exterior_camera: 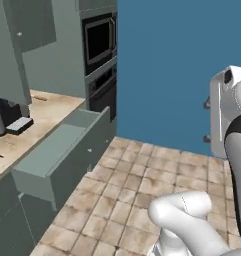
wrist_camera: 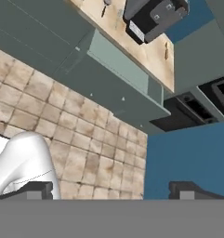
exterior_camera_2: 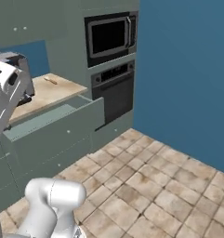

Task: Organize the utensils by type. Pick up the wooden spoons from the counter and place them in the open cabinet. Then pick up the metallic utensils from the counter and place them in the open drawer.

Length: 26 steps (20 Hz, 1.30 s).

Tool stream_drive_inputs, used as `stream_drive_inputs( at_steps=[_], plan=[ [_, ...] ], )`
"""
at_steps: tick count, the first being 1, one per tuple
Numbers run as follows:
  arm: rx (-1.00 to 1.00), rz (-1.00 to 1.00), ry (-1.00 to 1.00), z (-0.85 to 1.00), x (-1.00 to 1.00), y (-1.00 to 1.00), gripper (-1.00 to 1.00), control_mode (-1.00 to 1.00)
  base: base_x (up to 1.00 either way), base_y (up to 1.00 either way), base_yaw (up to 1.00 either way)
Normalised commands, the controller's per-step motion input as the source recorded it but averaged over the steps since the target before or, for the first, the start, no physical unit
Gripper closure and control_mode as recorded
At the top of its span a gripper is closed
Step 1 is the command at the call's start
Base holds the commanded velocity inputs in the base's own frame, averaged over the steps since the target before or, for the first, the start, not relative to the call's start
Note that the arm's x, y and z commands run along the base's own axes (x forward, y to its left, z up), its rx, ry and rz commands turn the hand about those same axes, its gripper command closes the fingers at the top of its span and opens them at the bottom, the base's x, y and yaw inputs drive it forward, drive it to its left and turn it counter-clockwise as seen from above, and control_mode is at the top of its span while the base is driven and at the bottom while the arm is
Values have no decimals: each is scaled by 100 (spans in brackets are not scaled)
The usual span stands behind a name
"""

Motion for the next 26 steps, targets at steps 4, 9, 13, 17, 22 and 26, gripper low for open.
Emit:
stream_drive_inputs(
  at_steps=[4,9,13,17,22,26],
  plan=[
    [0,0,0,0,0,0,-100,100,66,-33,51],
    [0,0,0,0,0,0,-100,100,56,-38,50],
    [0,0,0,0,0,0,-100,100,66,-56,15],
    [0,0,0,0,0,0,-100,100,72,-58,4],
    [0,0,0,0,0,0,-100,100,63,-33,39],
    [0,0,0,0,0,0,-100,100,53,-9,78]
  ],
)
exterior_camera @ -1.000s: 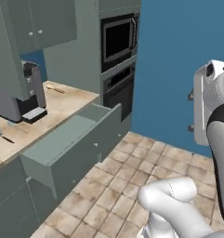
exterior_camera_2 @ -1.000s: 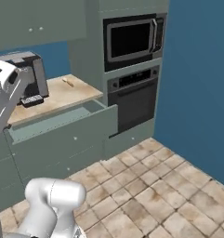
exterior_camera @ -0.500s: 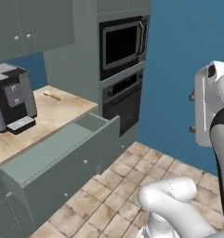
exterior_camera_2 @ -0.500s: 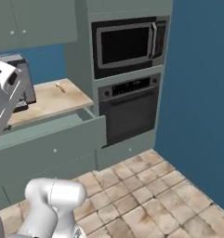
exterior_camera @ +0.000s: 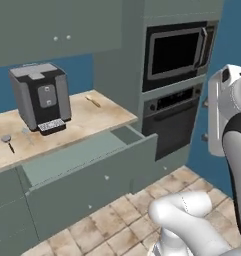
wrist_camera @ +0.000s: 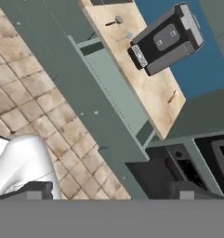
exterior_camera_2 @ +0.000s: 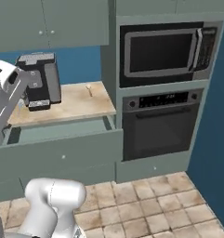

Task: Organize the utensils by type. Pick up the wooden spoons from the counter and place them in the open cabinet. Then pick up the metallic utensils from the counter and place them in the open drawer.

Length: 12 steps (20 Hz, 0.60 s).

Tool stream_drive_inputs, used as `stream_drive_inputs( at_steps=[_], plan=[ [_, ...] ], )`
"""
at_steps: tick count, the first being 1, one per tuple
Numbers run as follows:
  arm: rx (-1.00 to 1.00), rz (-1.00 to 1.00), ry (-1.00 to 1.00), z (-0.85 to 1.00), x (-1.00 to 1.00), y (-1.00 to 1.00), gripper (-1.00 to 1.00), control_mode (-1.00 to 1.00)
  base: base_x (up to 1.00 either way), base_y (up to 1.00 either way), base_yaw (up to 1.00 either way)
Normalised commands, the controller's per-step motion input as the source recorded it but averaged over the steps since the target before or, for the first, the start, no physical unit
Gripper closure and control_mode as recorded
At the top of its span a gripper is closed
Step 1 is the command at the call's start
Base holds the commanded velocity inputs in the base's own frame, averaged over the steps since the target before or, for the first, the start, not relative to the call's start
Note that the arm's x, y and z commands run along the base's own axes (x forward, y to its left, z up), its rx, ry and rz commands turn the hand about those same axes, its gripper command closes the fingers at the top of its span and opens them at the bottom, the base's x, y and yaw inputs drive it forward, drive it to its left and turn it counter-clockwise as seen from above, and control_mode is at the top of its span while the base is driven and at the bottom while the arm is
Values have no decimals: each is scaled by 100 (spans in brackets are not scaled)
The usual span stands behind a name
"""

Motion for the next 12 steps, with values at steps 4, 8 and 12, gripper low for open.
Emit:
stream_drive_inputs(
  at_steps=[4,8,12],
  plan=[
    [0,0,0,0,0,0,-100,100,58,-22,62],
    [0,0,0,0,0,0,-100,100,58,-42,37],
    [0,0,0,0,0,0,-100,100,57,-45,31]
  ],
)
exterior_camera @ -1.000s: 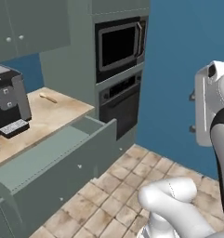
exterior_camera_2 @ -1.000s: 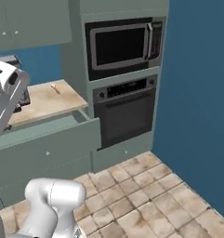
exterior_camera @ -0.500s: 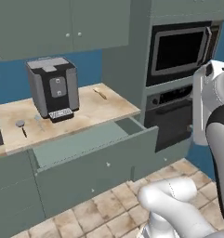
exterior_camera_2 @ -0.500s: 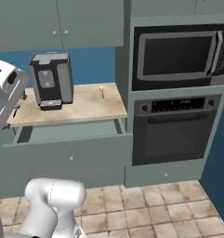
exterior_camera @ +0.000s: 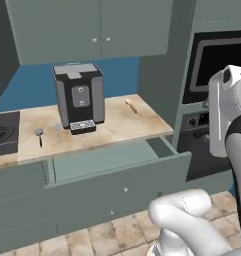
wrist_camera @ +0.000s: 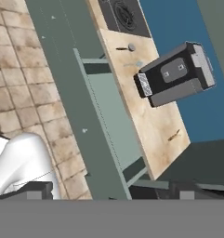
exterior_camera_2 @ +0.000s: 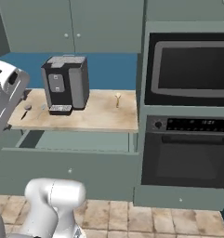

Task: Organize the utensils by type. Pick up the wooden spoons from the counter and place them in the open cabinet. Then pick up the metallic utensils from the counter and place them in the open drawer.

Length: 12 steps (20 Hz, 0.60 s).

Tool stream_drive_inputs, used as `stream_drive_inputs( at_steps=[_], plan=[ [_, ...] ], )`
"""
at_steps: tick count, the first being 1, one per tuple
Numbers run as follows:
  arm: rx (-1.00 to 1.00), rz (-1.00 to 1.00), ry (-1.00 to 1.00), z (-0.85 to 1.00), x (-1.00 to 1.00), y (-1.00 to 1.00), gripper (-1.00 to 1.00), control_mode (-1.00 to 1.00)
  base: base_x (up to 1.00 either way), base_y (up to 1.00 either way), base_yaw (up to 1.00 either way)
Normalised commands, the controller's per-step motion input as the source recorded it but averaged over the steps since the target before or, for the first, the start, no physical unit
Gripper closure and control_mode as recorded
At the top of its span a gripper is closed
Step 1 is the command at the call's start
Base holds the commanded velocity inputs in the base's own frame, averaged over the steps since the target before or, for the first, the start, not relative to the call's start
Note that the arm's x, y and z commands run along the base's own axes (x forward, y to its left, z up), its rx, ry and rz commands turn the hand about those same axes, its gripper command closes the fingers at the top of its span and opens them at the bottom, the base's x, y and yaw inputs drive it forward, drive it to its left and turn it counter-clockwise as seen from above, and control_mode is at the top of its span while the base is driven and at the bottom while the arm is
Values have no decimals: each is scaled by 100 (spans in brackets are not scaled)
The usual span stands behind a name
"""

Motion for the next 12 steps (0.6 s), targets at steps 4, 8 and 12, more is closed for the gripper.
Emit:
stream_drive_inputs(
  at_steps=[4,8,12],
  plan=[
    [0,0,0,0,0,0,-100,100,54,-43,26],
    [0,0,0,0,0,0,-100,100,58,-31,15],
    [0,0,0,0,0,0,-100,100,45,-40,9]
  ],
)
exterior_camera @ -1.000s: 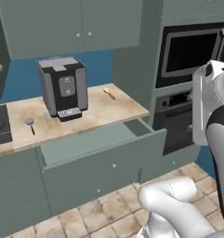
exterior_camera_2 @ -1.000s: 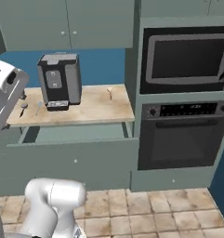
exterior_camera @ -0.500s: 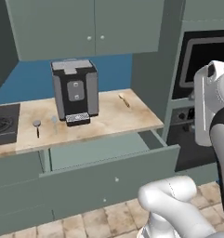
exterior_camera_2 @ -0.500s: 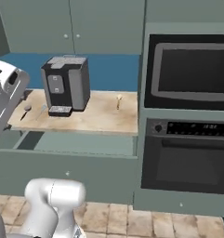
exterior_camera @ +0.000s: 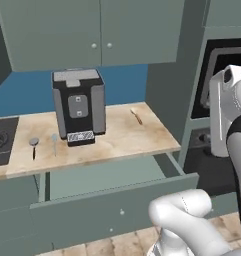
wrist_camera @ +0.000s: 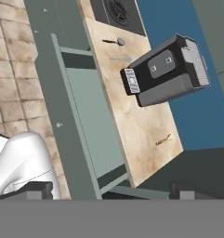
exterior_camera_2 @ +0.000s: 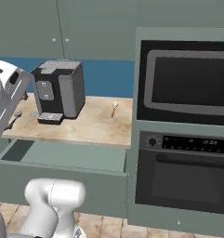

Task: Organize the utensils by type. Pick up the wooden spoons from the counter and place them in the open cabinet. Then pick up the metallic utensils from the counter and place them in the open drawer.

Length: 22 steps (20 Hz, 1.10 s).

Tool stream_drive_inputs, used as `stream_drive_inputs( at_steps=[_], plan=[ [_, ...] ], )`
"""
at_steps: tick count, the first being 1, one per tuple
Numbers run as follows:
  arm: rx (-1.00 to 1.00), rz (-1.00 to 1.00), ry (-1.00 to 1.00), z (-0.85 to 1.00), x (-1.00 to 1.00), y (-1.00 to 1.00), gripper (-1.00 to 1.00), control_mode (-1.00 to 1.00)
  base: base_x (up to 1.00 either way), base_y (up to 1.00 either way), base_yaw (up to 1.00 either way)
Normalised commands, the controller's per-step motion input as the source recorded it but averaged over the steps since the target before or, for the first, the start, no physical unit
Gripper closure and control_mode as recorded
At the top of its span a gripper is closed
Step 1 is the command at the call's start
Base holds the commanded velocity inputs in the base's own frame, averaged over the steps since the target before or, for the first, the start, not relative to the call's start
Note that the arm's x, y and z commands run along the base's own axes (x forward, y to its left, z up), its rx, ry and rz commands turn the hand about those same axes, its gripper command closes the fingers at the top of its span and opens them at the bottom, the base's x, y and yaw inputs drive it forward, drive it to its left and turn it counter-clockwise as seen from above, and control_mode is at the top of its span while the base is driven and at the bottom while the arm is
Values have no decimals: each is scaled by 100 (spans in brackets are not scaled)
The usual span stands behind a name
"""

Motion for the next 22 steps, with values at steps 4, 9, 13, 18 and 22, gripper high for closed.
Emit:
stream_drive_inputs(
  at_steps=[4,9,13,18,22],
  plan=[
    [0,0,0,0,0,0,-100,100,43,-33,6],
    [0,0,0,0,0,0,-100,100,23,-19,3],
    [0,0,0,0,0,0,-100,100,33,-12,1],
    [0,0,0,0,0,0,-100,100,11,-7,1],
    [0,0,0,0,0,0,-100,100,39,-6,0]
  ],
)
